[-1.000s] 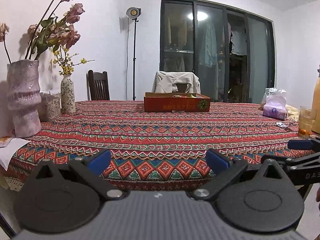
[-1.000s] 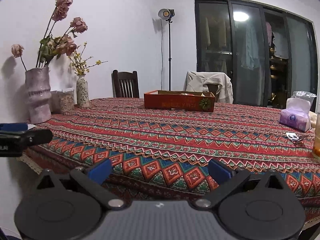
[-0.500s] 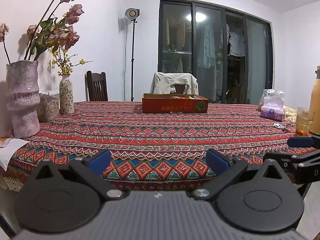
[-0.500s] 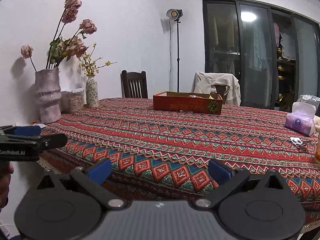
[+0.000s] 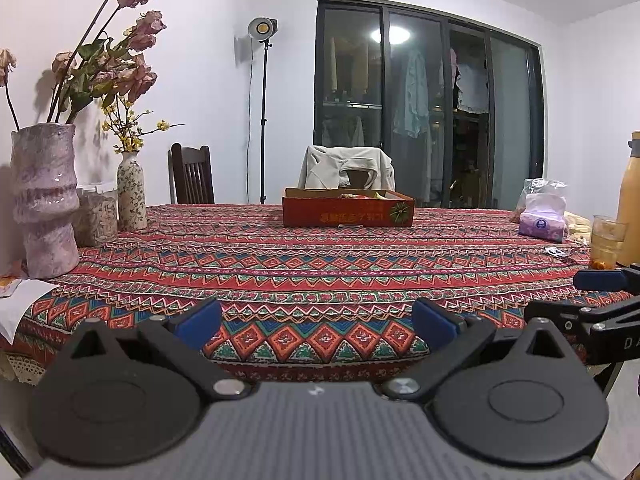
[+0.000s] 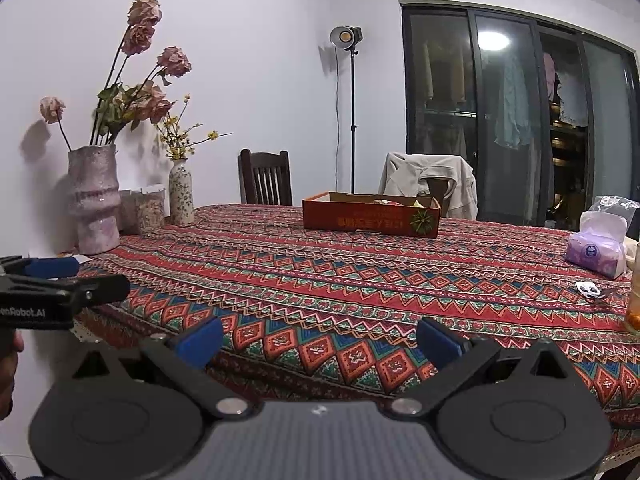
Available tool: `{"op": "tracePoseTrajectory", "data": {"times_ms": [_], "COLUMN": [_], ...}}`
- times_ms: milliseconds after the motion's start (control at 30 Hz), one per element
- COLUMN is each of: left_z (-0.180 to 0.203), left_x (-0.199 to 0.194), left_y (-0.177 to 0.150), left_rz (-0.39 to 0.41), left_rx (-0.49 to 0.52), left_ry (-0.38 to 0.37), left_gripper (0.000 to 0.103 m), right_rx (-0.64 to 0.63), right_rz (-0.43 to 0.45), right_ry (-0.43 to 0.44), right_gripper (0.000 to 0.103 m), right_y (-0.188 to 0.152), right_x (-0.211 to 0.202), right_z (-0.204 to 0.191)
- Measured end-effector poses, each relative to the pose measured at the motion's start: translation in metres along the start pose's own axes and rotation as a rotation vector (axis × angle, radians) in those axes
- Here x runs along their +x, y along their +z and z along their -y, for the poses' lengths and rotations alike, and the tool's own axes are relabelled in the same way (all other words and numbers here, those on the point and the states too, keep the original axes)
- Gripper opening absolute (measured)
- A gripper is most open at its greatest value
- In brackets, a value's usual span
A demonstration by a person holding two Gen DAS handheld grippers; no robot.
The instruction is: Organize snacks
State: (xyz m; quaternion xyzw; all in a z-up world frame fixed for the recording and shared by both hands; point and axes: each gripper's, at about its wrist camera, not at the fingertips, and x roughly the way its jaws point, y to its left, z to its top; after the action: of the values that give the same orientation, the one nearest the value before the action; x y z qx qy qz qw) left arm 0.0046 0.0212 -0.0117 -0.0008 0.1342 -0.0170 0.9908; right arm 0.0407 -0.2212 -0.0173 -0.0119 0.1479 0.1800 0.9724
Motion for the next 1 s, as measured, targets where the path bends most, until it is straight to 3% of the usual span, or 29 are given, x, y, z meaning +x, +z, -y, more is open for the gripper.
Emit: {"op": "tracePoseTrajectory", "data": {"times_ms": [1000], "left_z": [-0.0016], "left_x": [-0.0052], "left_y": [0.0034], "left_rz": [0.020], "left_rx": [0.003], "left_ry": [-0.003], "left_gripper": [0.103], "right_rx": [0.008], "right_rz": [0.048], "right_ry": [-0.019], "right_gripper": [0.103], "right_y": [0.0001], "right_x": [-0.0092], "right_z": [0.0031]}}
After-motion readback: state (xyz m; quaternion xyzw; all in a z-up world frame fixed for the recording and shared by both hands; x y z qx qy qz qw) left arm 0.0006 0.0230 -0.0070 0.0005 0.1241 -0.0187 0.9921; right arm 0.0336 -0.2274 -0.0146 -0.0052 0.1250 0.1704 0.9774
